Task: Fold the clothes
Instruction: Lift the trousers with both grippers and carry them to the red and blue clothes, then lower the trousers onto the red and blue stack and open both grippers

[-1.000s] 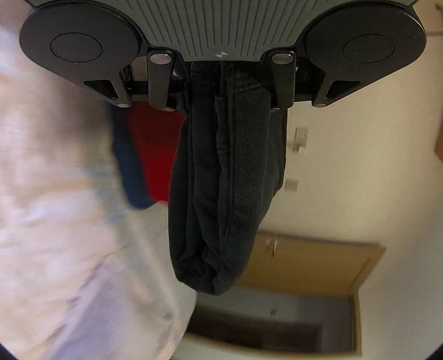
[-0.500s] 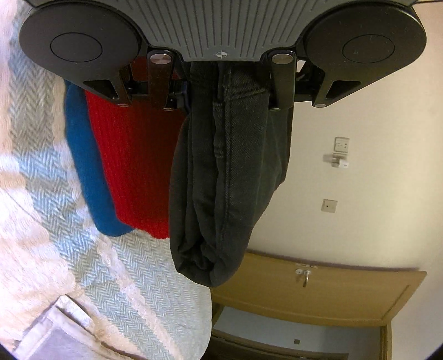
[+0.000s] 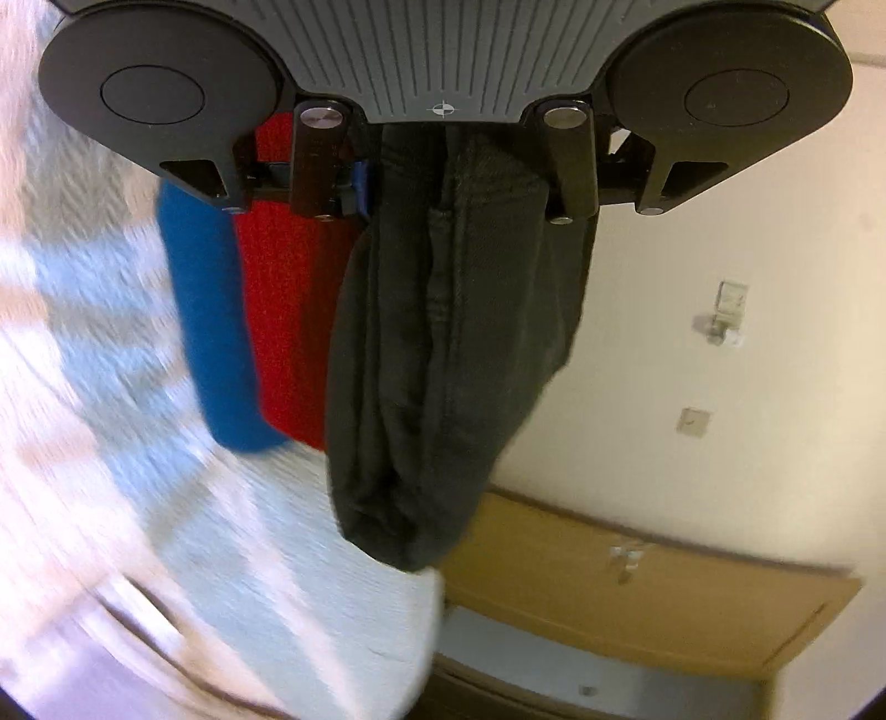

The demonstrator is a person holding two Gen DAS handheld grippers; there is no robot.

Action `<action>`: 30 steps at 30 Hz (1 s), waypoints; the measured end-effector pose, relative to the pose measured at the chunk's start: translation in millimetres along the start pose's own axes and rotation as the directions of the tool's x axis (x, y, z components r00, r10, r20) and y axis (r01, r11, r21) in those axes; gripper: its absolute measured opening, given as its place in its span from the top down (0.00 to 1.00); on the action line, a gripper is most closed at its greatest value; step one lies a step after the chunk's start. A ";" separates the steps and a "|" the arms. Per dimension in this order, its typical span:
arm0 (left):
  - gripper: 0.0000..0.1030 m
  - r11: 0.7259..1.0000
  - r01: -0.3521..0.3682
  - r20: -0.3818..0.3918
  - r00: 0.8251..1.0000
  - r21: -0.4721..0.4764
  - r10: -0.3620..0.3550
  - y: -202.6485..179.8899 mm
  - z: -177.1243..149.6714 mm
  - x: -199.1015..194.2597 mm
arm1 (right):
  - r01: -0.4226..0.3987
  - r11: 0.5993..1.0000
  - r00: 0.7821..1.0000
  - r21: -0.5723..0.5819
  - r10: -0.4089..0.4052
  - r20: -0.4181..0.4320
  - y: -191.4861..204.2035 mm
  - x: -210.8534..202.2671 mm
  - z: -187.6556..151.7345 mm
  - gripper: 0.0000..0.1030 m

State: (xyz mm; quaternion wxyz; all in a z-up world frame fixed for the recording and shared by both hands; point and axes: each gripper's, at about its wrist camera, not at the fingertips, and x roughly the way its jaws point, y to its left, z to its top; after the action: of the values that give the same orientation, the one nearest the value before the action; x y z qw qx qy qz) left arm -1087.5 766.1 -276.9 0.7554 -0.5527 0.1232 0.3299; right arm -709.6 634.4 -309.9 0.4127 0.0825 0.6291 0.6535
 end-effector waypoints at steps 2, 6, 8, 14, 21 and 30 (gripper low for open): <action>0.67 0.999 -0.026 -0.038 0.999 -0.027 0.025 7.0 0.7 9.0 | 0.021 1.000 1.000 0.021 -0.021 0.001 -5.3 1.4 -1.7 0.56; 0.61 0.998 -0.032 -0.082 0.996 -0.053 0.028 13.3 0.0 14.7 | 0.060 0.997 0.998 0.050 -0.059 -0.011 -8.8 -8.0 -5.3 0.47; 0.61 0.997 -0.058 -0.091 0.994 -0.044 0.054 7.6 2.8 8.1 | 0.124 0.992 0.992 -0.002 -0.124 -0.017 6.0 -21.5 -2.7 0.35; 0.61 0.981 -0.180 -0.107 0.976 0.075 0.187 -26.9 12.9 -2.6 | 0.390 0.892 0.908 -0.230 -0.331 0.255 74.2 -64.6 23.6 0.31; 0.46 0.983 -0.167 -0.180 0.967 0.080 0.179 -15.0 8.1 26.1 | 0.458 0.752 0.887 -0.474 -0.348 0.304 112.0 -23.0 21.4 0.32; 0.50 0.928 -0.350 -0.112 0.924 0.130 0.365 -17.7 34.2 -38.1 | 0.513 0.703 0.857 -0.493 -0.453 0.246 82.9 8.1 16.1 0.35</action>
State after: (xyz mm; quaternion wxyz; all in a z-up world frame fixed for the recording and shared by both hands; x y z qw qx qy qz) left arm -1111.0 780.6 -230.3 0.7011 -0.5004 0.2898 0.4173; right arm -740.8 662.8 -236.3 0.6083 -0.1711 0.3946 0.6671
